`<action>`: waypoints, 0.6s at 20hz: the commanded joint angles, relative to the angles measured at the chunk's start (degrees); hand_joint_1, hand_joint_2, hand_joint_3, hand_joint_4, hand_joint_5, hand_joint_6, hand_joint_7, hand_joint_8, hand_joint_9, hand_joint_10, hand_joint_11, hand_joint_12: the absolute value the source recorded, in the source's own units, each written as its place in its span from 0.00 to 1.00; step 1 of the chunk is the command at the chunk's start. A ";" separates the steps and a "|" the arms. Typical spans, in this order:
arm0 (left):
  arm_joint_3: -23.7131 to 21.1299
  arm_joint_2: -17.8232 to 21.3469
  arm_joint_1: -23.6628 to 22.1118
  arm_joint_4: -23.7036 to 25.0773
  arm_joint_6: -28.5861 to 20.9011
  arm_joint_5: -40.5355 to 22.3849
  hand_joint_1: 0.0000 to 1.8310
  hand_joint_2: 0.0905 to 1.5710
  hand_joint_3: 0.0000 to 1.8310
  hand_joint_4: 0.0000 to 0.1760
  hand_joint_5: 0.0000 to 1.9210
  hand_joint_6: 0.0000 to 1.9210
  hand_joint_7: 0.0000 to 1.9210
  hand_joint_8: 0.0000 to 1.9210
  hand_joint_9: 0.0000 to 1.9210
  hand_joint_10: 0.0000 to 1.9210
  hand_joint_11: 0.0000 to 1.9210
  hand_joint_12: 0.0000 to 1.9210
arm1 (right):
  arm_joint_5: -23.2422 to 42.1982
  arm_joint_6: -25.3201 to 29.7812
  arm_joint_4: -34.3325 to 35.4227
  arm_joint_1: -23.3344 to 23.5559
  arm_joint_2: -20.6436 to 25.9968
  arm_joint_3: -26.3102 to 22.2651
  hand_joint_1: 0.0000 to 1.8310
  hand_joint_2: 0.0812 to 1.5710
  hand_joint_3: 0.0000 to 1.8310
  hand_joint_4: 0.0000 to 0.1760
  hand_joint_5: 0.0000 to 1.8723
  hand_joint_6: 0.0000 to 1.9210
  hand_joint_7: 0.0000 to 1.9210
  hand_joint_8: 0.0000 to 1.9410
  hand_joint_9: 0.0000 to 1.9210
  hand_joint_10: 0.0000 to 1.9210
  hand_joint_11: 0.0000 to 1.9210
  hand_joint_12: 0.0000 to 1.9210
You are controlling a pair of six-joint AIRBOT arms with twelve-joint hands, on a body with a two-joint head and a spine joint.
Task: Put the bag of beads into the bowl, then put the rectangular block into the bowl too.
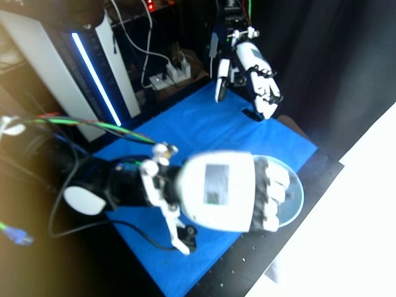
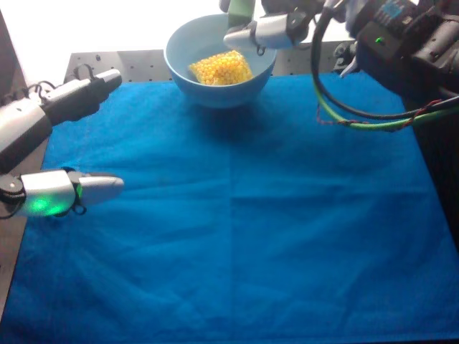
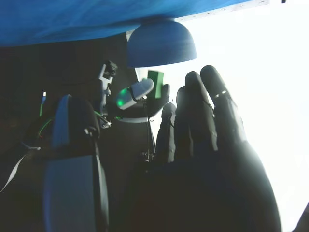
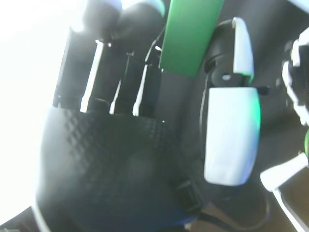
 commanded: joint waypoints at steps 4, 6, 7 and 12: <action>0.36 -0.61 -0.70 0.65 -0.79 -7.08 0.48 0.64 0.00 0.36 0.08 0.00 0.14 0.00 0.18 0.00 0.00 0.54 | 6.15 0.12 1.00 1.37 -0.17 -0.18 0.42 0.53 0.00 0.95 0.06 0.01 0.14 0.01 0.17 0.01 0.07 0.32; 0.38 -0.62 -0.70 0.63 -0.92 -7.15 0.46 0.63 0.00 0.29 0.08 0.00 0.15 0.00 0.19 0.01 0.00 0.57 | 6.20 0.12 0.89 1.36 -0.13 -0.61 0.35 0.48 0.00 1.00 0.00 0.00 0.01 0.00 0.02 0.00 0.00 0.12; 0.36 -0.62 -0.70 0.58 -0.93 -7.29 0.46 0.63 0.00 0.29 0.08 0.00 0.15 0.00 0.19 0.01 0.00 0.57 | 6.23 0.12 0.89 1.36 -0.12 -1.03 0.35 0.48 0.00 1.00 0.00 0.00 0.01 0.00 0.02 0.00 0.00 0.12; -0.26 -0.58 -0.49 -0.05 -1.44 -9.07 0.48 0.64 0.00 0.39 0.08 0.00 0.14 0.00 0.18 0.00 0.00 0.54 | 12.92 0.12 2.63 0.19 6.09 -6.94 0.30 0.51 0.01 1.00 0.00 0.00 0.00 0.00 0.00 0.00 0.00 0.00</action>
